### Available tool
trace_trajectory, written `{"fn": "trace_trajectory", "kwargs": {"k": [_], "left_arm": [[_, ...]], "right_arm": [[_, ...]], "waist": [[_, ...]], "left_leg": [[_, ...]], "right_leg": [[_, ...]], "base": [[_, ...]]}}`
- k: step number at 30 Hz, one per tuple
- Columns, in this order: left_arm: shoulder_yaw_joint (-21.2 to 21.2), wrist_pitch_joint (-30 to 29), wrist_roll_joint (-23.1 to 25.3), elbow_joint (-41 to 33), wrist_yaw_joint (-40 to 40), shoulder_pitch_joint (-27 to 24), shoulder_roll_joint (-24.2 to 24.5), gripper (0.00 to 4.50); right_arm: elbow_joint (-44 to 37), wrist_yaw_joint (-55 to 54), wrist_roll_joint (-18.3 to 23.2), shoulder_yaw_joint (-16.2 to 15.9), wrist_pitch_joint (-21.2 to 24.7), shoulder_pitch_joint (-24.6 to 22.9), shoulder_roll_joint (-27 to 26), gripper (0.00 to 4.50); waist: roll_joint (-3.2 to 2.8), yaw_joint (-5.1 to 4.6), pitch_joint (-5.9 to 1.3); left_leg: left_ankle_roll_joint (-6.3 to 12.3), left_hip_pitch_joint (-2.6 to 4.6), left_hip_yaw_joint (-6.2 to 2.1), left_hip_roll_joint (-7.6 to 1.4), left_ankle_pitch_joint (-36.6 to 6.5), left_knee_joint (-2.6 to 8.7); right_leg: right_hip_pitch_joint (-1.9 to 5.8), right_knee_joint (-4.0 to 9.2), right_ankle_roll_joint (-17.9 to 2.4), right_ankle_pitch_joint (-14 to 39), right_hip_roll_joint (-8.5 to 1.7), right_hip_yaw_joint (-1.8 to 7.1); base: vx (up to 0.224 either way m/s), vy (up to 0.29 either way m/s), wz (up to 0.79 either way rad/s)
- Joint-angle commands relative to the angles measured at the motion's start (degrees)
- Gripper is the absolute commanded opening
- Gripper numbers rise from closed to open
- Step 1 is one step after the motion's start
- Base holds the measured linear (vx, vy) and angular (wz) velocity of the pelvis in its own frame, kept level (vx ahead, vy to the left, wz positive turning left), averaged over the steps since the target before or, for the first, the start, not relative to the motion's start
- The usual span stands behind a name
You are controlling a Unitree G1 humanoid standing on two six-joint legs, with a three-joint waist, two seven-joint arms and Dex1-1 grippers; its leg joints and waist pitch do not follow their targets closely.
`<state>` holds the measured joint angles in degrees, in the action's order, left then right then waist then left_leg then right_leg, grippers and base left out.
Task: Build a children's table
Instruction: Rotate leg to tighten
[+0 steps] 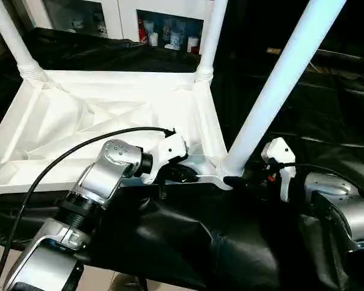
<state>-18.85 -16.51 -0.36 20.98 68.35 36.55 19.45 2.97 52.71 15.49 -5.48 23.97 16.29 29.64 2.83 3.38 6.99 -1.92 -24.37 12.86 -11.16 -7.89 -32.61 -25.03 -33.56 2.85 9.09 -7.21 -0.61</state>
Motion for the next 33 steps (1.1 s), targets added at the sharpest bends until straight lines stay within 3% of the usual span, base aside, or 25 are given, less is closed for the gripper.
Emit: {"fn": "trace_trajectory", "kwargs": {"k": [1, 13, 21, 26, 29, 33], "left_arm": [[-0.8, 0.1, -2.5, -1.9, 1.9, -0.7, -1.0, 0.0], [-0.9, 0.0, -2.3, -1.9, 1.8, -0.8, -1.0, 0.0], [-0.9, 0.1, -2.3, -2.0, 1.9, -0.9, -1.0, 0.0], [-1.0, 0.0, -2.3, -2.1, 1.9, -1.0, -1.0, 0.0], [-1.0, 0.1, -2.1, -2.0, 1.6, -1.0, -1.0, 0.0], [-0.3, 0.4, -1.8, -1.1, 0.1, -0.7, -1.4, 0.0]], "right_arm": [[0.2, -0.4, 0.5, 0.3, -0.9, 0.7, -0.6, 3.37], [-0.2, 0.0, 0.5, 0.2, -1.2, 0.3, -0.7, 3.47], [-0.1, 0.3, 0.9, 0.3, -1.1, 0.1, -0.8, 2.82], [-0.1, 0.5, 1.0, 0.2, -1.1, 0.1, -0.8, 2.73], [0.2, 0.6, 1.0, 0.2, -1.3, 0.1, -0.8, 2.72], [1.1, -0.4, 0.4, 0.3, -1.9, 0.2, -1.2, 2.72]], "waist": [[0.35, 0.02, -4.51], [0.3, 0.07, -4.57], [0.36, 0.06, -4.59], [0.35, 0.07, -4.58], [0.75, -0.02, -4.74], [0.6, 0.01, -4.77]], "left_leg": [[4.78, 2.4, -0.71, -1.41, -10.5, 3.1], [4.71, 2.45, -0.73, -1.4, -10.5, 3.03], [4.13, 2.44, -0.78, -1.44, -12.0, 3.03], [3.48, 2.43, -0.84, -1.47, -13.2, 3.12], [3.75, 2.38, -0.78, -1.44, -12.4, 2.98], [4.22, 2.34, -0.75, -1.41, -11.4, 2.88]], "right_leg": [[2.49, 2.59, -14.5, 6.6, 0.09, 0.45], [2.51, 2.51, -14.6, 6.2, 0.12, 0.45], [2.42, 2.64, -14.2, 8.6, 0.04, 0.48], [2.32, 2.8, -13.6, 10.4, 0.0, 0.5], [2.37, 2.68, -13.6, 9.7, 0.06, 0.47], [2.35, 2.57, -13.8, 8.9, 0.05, 0.49]], "base": [[0.0, 0.0, 0.0], [0.0, 0.0, 0.0], [0.0, 0.0, 0.0], [0.0, 0.0, 0.0], [0.0, 0.0, 0.0], [0.0, 0.0, 0.0]]}}
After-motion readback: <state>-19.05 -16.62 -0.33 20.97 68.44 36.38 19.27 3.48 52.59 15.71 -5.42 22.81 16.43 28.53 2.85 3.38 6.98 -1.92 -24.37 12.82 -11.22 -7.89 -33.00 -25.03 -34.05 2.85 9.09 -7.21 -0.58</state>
